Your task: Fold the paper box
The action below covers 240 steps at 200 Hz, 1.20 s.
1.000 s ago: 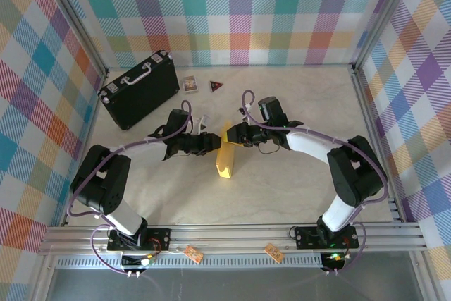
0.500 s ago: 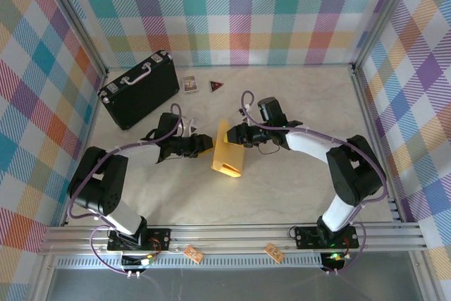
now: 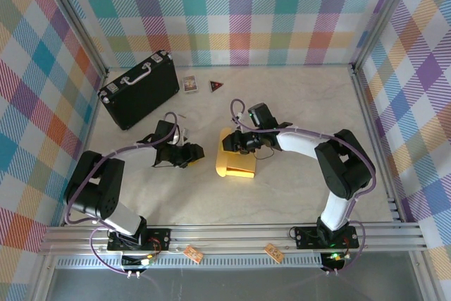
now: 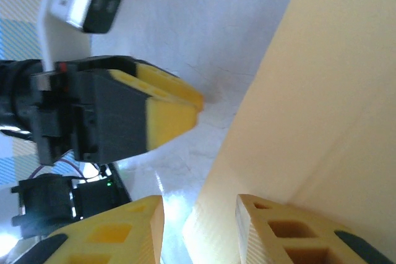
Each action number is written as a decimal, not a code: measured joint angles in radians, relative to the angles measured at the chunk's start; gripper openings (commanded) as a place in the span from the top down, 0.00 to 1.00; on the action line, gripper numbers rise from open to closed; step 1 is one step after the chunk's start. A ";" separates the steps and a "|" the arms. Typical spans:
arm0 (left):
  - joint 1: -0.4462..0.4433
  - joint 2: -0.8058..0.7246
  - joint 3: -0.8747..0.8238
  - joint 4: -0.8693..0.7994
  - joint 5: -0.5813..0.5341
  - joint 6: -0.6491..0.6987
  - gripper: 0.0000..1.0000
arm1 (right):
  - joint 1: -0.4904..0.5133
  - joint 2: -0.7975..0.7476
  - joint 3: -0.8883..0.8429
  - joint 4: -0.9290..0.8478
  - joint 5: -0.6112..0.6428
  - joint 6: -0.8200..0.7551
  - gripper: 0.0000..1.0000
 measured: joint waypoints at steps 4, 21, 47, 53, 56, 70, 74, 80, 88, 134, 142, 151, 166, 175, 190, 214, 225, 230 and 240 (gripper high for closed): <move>0.001 -0.009 0.000 -0.005 -0.008 0.002 0.59 | 0.000 0.000 0.002 -0.013 0.007 -0.006 0.64; 0.008 -0.047 0.000 -0.026 -0.036 0.003 0.59 | 0.002 0.000 0.016 -0.060 0.038 -0.031 0.64; 0.010 -0.081 0.009 -0.056 -0.057 0.010 0.59 | 0.005 0.007 0.038 -0.121 0.084 -0.066 0.64; 0.010 -0.082 0.016 -0.066 -0.057 0.013 0.59 | 0.009 0.013 0.046 -0.139 0.098 -0.077 0.64; 0.010 -0.082 0.019 -0.069 -0.057 0.015 0.59 | 0.010 0.016 0.049 -0.146 0.103 -0.082 0.64; 0.010 -0.082 0.029 -0.073 -0.054 0.021 0.59 | 0.018 0.031 0.063 -0.186 0.135 -0.111 0.65; 0.010 -0.084 0.029 -0.072 -0.054 0.022 0.59 | 0.022 0.034 0.066 -0.196 0.142 -0.121 0.65; 0.010 -0.086 0.031 -0.074 -0.054 0.023 0.58 | 0.029 0.039 0.071 -0.214 0.152 -0.135 0.65; 0.010 -0.092 0.031 -0.075 -0.054 0.024 0.58 | 0.037 0.040 0.084 -0.239 0.167 -0.156 0.65; 0.010 -0.097 0.085 -0.105 -0.049 0.034 0.56 | 0.085 0.039 0.124 -0.342 0.250 -0.289 0.66; 0.010 -0.085 0.109 -0.107 -0.049 0.037 0.56 | 0.090 0.035 0.124 -0.349 0.254 -0.309 0.66; 0.006 -0.071 0.135 -0.107 -0.049 0.041 0.56 | 0.095 0.031 0.124 -0.361 0.263 -0.333 0.66; -0.004 -0.045 0.172 -0.102 -0.049 0.046 0.56 | 0.102 0.026 0.124 -0.378 0.279 -0.368 0.66; -0.014 -0.032 0.185 -0.098 -0.050 0.049 0.56 | 0.108 0.023 0.124 -0.384 0.288 -0.386 0.66; -0.042 -0.015 0.193 -0.095 -0.050 0.053 0.56 | 0.114 0.015 0.120 -0.389 0.303 -0.412 0.67; -0.105 0.037 0.216 -0.098 -0.050 0.073 0.54 | 0.115 -0.013 0.083 -0.385 0.304 -0.455 0.72; -0.127 0.068 0.233 -0.099 -0.050 0.084 0.54 | 0.115 -0.033 0.058 -0.383 0.299 -0.479 0.72; -0.133 0.082 0.240 -0.098 -0.050 0.087 0.54 | 0.115 -0.043 0.047 -0.383 0.297 -0.490 0.72; -0.145 0.108 0.254 -0.100 -0.050 0.095 0.54 | 0.116 -0.063 0.025 -0.384 0.294 -0.510 0.73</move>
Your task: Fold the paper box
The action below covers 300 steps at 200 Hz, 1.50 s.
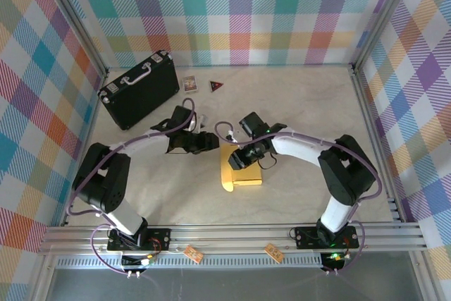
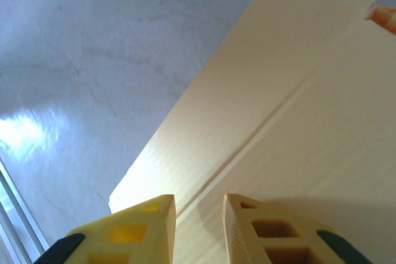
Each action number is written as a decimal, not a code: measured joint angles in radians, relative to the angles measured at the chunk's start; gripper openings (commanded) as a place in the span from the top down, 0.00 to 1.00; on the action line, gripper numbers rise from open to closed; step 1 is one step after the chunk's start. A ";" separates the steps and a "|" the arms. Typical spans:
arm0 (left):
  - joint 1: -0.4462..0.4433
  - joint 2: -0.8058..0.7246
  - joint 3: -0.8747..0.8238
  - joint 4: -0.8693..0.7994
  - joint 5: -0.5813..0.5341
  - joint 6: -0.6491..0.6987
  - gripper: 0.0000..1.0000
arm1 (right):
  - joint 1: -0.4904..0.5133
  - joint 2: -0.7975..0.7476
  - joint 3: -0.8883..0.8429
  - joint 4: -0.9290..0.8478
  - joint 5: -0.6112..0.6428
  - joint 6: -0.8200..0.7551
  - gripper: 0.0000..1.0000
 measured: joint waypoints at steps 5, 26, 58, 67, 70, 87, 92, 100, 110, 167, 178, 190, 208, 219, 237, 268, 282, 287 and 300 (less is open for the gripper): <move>-0.004 0.011 0.009 -0.005 -0.003 0.006 0.54 | 0.000 -0.008 -0.008 -0.002 -0.001 -0.009 0.73; -0.006 0.050 0.056 -0.035 -0.022 0.030 0.50 | 0.002 -0.027 -0.026 -0.005 -0.010 -0.047 0.73; -0.018 0.097 0.158 -0.066 -0.034 0.071 0.48 | 0.007 -0.077 -0.060 0.003 -0.010 -0.083 0.69; -0.024 0.108 0.189 -0.082 -0.041 0.086 0.48 | 0.009 -0.095 -0.069 0.005 -0.002 -0.084 0.68; -0.028 0.113 0.201 -0.087 -0.046 0.094 0.48 | 0.009 -0.101 -0.071 0.005 0.003 -0.080 0.68; -0.057 0.130 0.258 -0.126 -0.068 0.132 0.47 | 0.011 -0.145 -0.076 0.006 0.038 -0.062 0.63; -0.068 0.136 0.274 -0.135 -0.070 0.143 0.48 | 0.011 -0.164 -0.080 0.011 0.050 -0.050 0.62; -0.081 0.146 0.295 -0.143 -0.071 0.157 0.47 | 0.011 -0.197 -0.089 0.025 0.069 -0.034 0.62; -0.093 0.156 0.311 -0.151 -0.071 0.170 0.48 | 0.011 -0.244 -0.103 0.035 0.096 -0.006 0.60; -0.130 0.184 0.299 -0.205 -0.112 0.220 0.47 | 0.011 -0.389 -0.201 0.016 0.283 0.197 0.41; -0.130 0.184 0.286 -0.205 -0.122 0.224 0.47 | 0.011 -0.390 -0.216 -0.012 0.316 0.252 0.36; -0.130 0.182 0.266 -0.207 -0.132 0.227 0.47 | 0.011 -0.399 -0.241 -0.031 0.340 0.303 0.31; -0.130 0.172 0.224 -0.205 -0.141 0.228 0.46 | 0.011 -0.444 -0.298 -0.044 0.346 0.370 0.27; -0.132 0.156 0.189 -0.203 -0.146 0.227 0.46 | 0.013 -0.475 -0.328 -0.054 0.345 0.411 0.27; -0.135 0.109 0.122 -0.203 -0.148 0.220 0.46 | 0.013 -0.509 -0.365 -0.053 0.341 0.457 0.27; -0.157 0.032 0.053 -0.189 -0.154 0.206 0.47 | 0.013 -0.520 -0.394 -0.029 0.311 0.510 0.28; -0.170 0.006 0.025 -0.169 -0.153 0.192 0.47 | 0.013 -0.512 -0.394 -0.013 0.306 0.523 0.29; -0.174 -0.002 0.014 -0.163 -0.153 0.187 0.47 | 0.013 -0.506 -0.394 -0.008 0.306 0.524 0.29; -0.183 -0.021 -0.015 -0.146 -0.153 0.171 0.47 | 0.013 -0.482 -0.394 0.003 0.307 0.526 0.30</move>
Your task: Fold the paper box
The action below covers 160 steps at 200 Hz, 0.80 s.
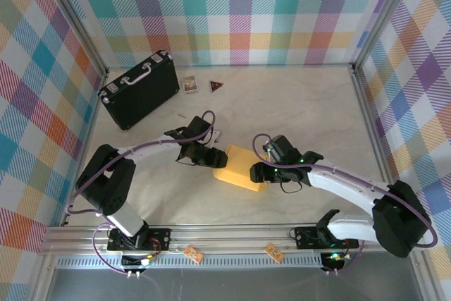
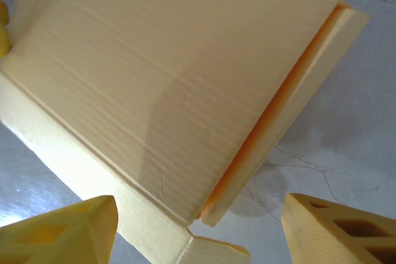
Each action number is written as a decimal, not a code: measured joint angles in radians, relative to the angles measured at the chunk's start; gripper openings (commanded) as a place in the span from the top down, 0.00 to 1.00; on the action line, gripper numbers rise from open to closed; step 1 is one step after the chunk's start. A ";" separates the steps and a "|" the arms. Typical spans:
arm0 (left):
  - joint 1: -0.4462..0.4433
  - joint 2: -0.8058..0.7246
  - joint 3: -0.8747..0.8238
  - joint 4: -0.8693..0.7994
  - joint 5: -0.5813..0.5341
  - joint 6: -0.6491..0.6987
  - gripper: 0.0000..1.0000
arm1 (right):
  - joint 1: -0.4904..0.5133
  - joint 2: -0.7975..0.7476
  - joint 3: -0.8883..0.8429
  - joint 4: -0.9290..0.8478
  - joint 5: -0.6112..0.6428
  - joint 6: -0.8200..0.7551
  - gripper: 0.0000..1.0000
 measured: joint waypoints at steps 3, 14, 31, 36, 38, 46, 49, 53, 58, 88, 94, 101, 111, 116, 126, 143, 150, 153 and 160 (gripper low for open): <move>-0.001 -0.004 -0.006 0.003 0.000 -0.002 0.48 | 0.000 0.005 0.000 0.002 0.000 0.000 0.30; -0.007 -0.016 -0.032 0.019 0.000 -0.013 0.48 | 0.000 0.029 0.001 0.008 0.000 -0.001 0.30; -0.018 -0.031 -0.066 0.027 0.001 -0.029 0.48 | 0.000 0.066 0.010 0.012 0.002 -0.008 0.30; -0.022 -0.036 -0.075 0.031 0.002 -0.035 0.48 | 0.000 0.077 0.016 0.011 0.003 -0.009 0.31; -0.024 -0.039 -0.078 0.032 0.004 -0.035 0.48 | 0.000 0.082 0.019 0.012 0.005 -0.010 0.31; -0.031 -0.050 -0.089 0.039 0.006 -0.041 0.48 | 0.000 0.098 0.031 0.013 0.006 -0.019 0.32; -0.034 -0.054 -0.093 0.042 0.005 -0.042 0.48 | 0.000 0.104 0.036 0.013 0.008 -0.024 0.32; -0.036 -0.060 -0.100 0.048 0.007 -0.047 0.48 | 0.000 0.111 0.042 0.016 0.008 -0.028 0.32; -0.040 -0.066 -0.105 0.050 0.007 -0.050 0.48 | 0.000 0.121 0.050 0.019 0.008 -0.033 0.32; -0.046 -0.123 -0.132 0.048 0.006 -0.066 0.47 | 0.000 0.174 0.093 0.030 0.011 -0.075 0.34; -0.046 -0.136 -0.133 0.045 -0.001 -0.069 0.47 | 0.000 0.183 0.099 0.032 0.010 -0.084 0.34; -0.046 -0.149 -0.133 0.043 -0.009 -0.070 0.46 | -0.001 0.194 0.107 0.036 0.006 -0.093 0.35; -0.046 -0.163 -0.133 0.037 -0.024 -0.073 0.46 | -0.002 0.210 0.119 0.039 0.000 -0.107 0.35; -0.046 -0.169 -0.133 0.030 -0.036 -0.074 0.46 | -0.002 0.219 0.126 0.042 -0.005 -0.115 0.35; -0.046 -0.175 -0.133 0.016 -0.056 -0.079 0.46 | -0.002 0.233 0.138 0.043 -0.012 -0.124 0.36; -0.045 -0.174 -0.132 -0.006 -0.085 -0.084 0.46 | -0.002 0.258 0.158 0.045 -0.023 -0.140 0.37; -0.045 -0.173 -0.132 -0.013 -0.095 -0.084 0.46 | -0.002 0.270 0.165 0.048 -0.028 -0.143 0.38; -0.045 -0.172 -0.132 -0.013 -0.098 -0.084 0.46 | -0.002 0.275 0.167 0.049 -0.030 -0.145 0.38; -0.043 -0.166 -0.132 -0.013 -0.106 -0.085 0.46 | -0.002 0.285 0.173 0.052 -0.035 -0.146 0.38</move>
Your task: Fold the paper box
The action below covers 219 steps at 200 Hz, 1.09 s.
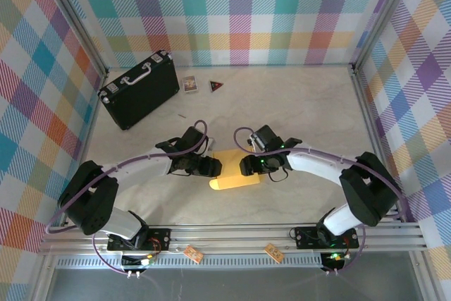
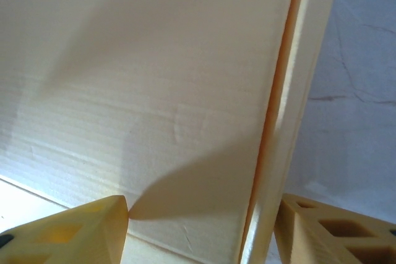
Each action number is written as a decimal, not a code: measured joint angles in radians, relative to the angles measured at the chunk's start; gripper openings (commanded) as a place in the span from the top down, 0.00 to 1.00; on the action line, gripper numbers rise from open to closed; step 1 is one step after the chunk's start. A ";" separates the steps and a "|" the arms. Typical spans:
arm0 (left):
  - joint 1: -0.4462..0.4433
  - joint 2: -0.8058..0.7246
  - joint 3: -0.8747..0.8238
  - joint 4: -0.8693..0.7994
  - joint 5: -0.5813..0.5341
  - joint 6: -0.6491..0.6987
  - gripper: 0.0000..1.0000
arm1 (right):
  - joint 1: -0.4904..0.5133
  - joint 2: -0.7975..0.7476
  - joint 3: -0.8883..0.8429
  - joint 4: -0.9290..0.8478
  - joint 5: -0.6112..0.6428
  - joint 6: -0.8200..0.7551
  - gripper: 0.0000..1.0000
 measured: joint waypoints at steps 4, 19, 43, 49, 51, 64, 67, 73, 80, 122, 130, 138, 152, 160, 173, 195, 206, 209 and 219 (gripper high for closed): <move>0.001 0.003 0.000 0.000 -0.003 0.000 0.46 | 0.000 0.005 0.002 0.003 -0.003 -0.003 0.38; 0.005 0.029 0.008 -0.002 -0.011 0.000 0.48 | 0.000 0.017 0.008 0.012 -0.012 -0.011 0.39; 0.010 0.052 0.025 -0.005 -0.016 0.000 0.51 | 0.000 0.020 0.015 0.012 -0.022 -0.023 0.38; 0.011 0.052 0.028 -0.005 -0.018 0.001 0.52 | -0.001 0.020 0.015 0.013 -0.026 -0.028 0.38; 0.011 0.052 0.029 -0.004 -0.018 0.001 0.53 | -0.001 0.020 0.016 0.013 -0.026 -0.030 0.38; 0.013 0.052 0.035 -0.005 -0.018 0.003 0.57 | -0.001 0.017 0.018 0.012 -0.029 -0.046 0.37; 0.013 0.052 0.037 -0.005 -0.018 0.001 0.58 | -0.001 0.016 0.019 0.012 -0.028 -0.048 0.37; 0.016 0.052 0.040 -0.008 -0.018 0.004 0.58 | -0.001 0.013 0.022 0.011 -0.028 -0.054 0.37; 0.016 0.052 0.044 -0.011 -0.018 0.005 0.58 | -0.006 0.008 0.027 0.009 -0.028 -0.063 0.37; 0.018 0.059 0.053 -0.019 -0.017 0.017 0.59 | -0.071 -0.041 0.039 0.014 -0.042 -0.093 0.44; 0.019 0.061 0.054 -0.019 -0.017 0.022 0.59 | -0.090 -0.048 0.039 0.018 -0.053 -0.093 0.48; 0.020 0.063 0.054 -0.019 -0.016 0.025 0.59 | -0.107 -0.051 0.039 0.022 -0.061 -0.095 0.51; 0.020 0.066 0.056 -0.019 -0.017 0.028 0.59 | -0.132 -0.052 0.039 0.033 -0.080 -0.094 0.55; 0.020 0.068 0.058 -0.019 -0.017 0.028 0.60 | -0.147 -0.052 0.039 0.039 -0.091 -0.097 0.59; 0.020 0.071 0.060 -0.019 -0.017 0.029 0.61 | -0.161 -0.051 0.038 0.045 -0.108 -0.097 0.67; 0.021 0.077 0.060 -0.018 -0.016 0.029 0.61 | -0.168 -0.033 0.037 0.058 -0.134 -0.098 0.72; 0.023 0.079 0.061 -0.018 -0.012 0.029 0.62 | -0.169 -0.016 0.037 0.064 -0.149 -0.096 0.74; 0.024 0.079 0.061 -0.018 -0.011 0.029 0.62 | -0.169 -0.011 0.037 0.066 -0.153 -0.097 0.74; 0.024 0.079 0.062 -0.018 -0.010 0.030 0.62 | -0.169 0.002 0.037 0.068 -0.162 -0.095 0.76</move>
